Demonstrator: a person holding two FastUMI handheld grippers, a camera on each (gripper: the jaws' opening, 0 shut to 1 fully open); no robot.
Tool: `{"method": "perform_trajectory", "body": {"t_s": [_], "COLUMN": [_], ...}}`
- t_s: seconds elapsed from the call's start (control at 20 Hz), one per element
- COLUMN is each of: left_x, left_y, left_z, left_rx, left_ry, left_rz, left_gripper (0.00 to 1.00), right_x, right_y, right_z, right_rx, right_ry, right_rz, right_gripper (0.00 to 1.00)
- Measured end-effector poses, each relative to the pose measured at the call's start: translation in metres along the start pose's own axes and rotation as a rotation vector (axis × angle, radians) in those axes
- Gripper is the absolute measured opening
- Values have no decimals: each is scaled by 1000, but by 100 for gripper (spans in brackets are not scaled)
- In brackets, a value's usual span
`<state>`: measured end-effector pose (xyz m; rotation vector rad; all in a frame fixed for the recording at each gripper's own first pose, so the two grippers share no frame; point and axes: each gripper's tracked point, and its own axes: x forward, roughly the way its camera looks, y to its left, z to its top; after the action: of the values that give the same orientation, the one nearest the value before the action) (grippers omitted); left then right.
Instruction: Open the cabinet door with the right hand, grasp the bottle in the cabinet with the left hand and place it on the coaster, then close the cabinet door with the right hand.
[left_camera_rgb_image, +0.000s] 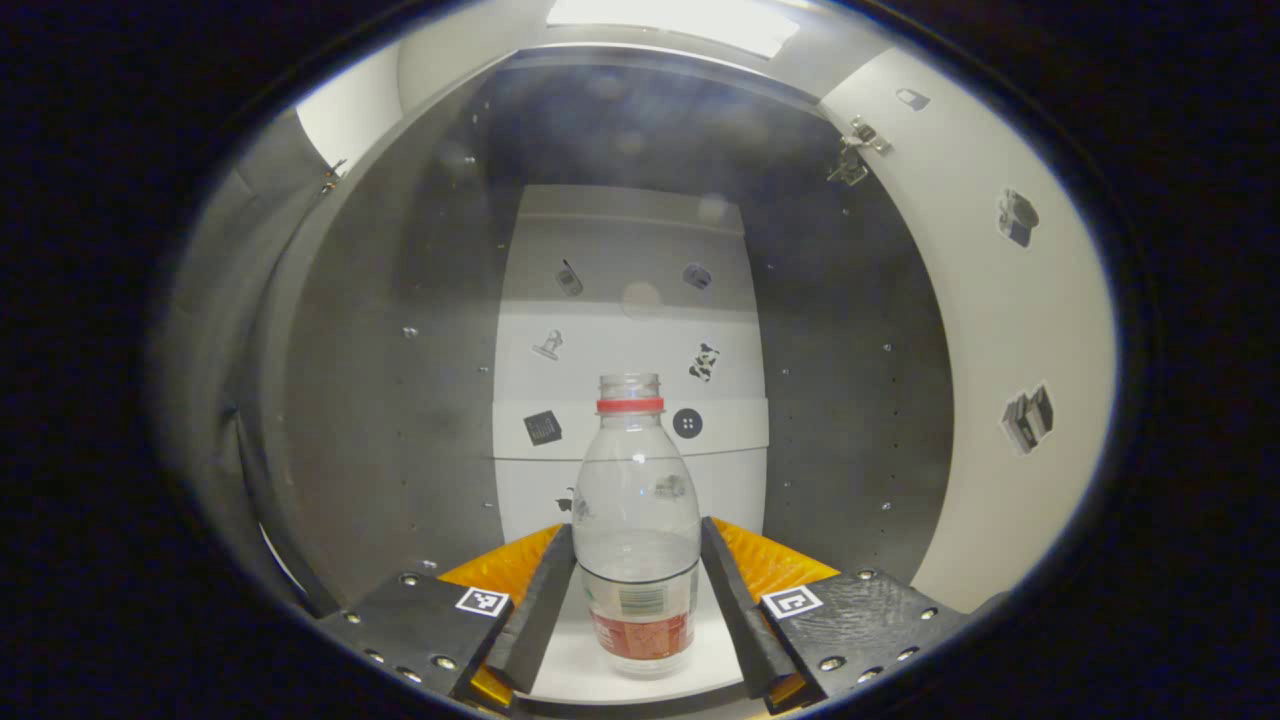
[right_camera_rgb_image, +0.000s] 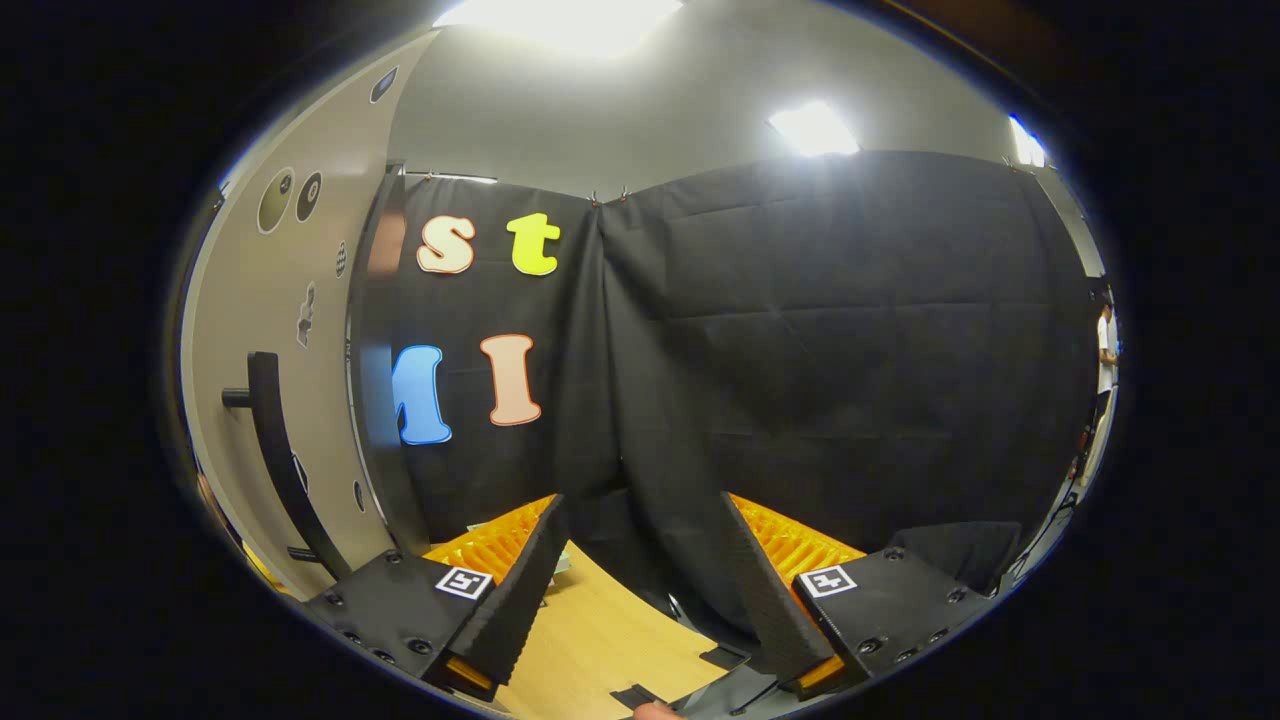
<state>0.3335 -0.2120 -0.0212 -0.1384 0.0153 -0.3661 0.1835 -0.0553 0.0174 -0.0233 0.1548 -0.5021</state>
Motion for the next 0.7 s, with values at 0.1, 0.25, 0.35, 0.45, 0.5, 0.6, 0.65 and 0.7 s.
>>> {"method": "perform_trajectory", "body": {"t_s": [0.1, 0.25, 0.35, 0.45, 0.5, 0.6, 0.65, 0.7], "left_x": [-21, -56, -81, -106, -119, -146, -160, -174], "left_y": [6, 14, 20, 28, 36, 45, 51, 57], "left_z": [11, 23, 27, 26, 21, 13, 8, 2], "left_rx": [10, 35, 48, 56, 59, 53, 47, 41], "left_ry": [-12, -24, -35, -39, -34, -24, -18, -10], "left_rz": [22, 57, 81, 116, 137, 168, 185, 200], "left_gripper": [76, 74, 74, 73, 73, 73, 73, 74], "right_x": [6, 12, 17, 21, 23, 26, 27, 28], "right_y": [4, 9, 13, 18, 20, 26, 28, 32], "right_z": [3, 2, 1, -3, -6, -9, -11, -12], "right_rx": [-3, -4, 5, 18, 21, 26, 32, 40], "right_ry": [-7, -9, -6, 2, 8, 14, 17, 23], "right_rz": [36, 96, 139, 179, 197, 228, 243, 261], "right_gripper": [95, 95, 92, 95, 92, 95, 95, 95]}}
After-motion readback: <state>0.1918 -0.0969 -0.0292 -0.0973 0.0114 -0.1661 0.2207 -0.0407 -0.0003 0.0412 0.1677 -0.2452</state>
